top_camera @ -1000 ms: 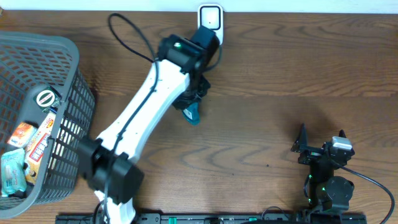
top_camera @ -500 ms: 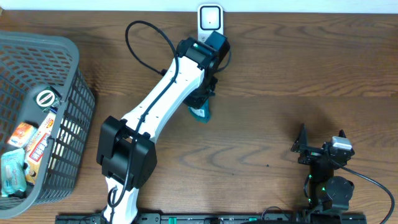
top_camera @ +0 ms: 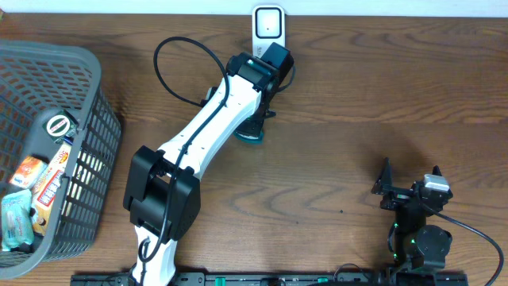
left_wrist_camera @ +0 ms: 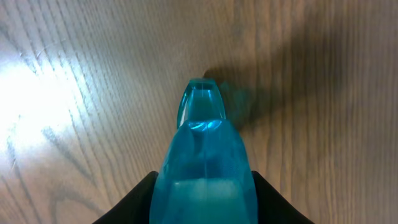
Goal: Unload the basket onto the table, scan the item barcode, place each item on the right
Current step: 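Lift the teal bottle and carry it to the white scanner, then set the teal bottle on the table and release it, then return the left gripper to the basket and grasp the snack bag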
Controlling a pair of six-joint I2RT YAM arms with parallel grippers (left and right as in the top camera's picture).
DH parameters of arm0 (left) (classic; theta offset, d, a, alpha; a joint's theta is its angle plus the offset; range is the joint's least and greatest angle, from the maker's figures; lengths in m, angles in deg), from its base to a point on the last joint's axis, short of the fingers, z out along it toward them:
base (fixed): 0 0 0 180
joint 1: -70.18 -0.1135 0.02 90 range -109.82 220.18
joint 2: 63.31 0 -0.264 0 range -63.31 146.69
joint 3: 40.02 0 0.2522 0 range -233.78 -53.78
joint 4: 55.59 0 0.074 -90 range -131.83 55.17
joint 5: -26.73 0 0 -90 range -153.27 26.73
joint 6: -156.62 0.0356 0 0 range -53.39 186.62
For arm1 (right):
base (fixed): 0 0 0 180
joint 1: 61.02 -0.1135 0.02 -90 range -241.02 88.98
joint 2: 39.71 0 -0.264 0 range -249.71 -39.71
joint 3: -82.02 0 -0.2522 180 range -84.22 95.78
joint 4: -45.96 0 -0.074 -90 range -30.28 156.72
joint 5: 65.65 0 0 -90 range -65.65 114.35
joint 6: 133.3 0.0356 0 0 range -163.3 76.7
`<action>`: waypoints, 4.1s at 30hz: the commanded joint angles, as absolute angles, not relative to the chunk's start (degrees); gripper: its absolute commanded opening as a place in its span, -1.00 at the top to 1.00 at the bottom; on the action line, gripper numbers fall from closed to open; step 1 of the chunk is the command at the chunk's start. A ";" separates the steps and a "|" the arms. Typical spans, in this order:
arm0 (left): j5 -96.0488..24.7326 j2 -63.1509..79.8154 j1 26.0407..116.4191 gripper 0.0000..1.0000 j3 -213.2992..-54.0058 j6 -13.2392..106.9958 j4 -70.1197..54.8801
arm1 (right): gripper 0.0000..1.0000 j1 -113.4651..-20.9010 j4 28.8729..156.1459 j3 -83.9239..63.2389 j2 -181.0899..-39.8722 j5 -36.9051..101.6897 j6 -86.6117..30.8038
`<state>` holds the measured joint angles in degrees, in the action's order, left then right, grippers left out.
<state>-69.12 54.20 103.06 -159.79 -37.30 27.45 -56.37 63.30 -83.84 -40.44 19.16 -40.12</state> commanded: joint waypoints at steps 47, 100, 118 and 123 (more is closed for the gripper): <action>-84.81 18.31 77.95 -0.96 -165.35 0.40 32.76 | -0.99 -56.20 63.41 -83.90 -40.24 18.70 -40.80; -68.29 42.86 31.20 -0.96 -124.36 -15.58 13.09 | -0.99 -56.20 63.41 -83.90 -40.24 18.70 -40.80; -68.14 38.62 31.20 0.85 -127.77 -0.06 14.86 | -0.99 -56.20 63.43 -83.90 -40.24 18.70 -40.80; -67.31 27.75 31.20 0.85 -128.60 3.04 14.84 | -0.99 -56.20 63.41 -83.90 -40.24 18.70 -40.80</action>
<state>-67.22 35.29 31.37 -127.62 -0.39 14.58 -56.37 63.30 -83.84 -40.44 19.18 -40.12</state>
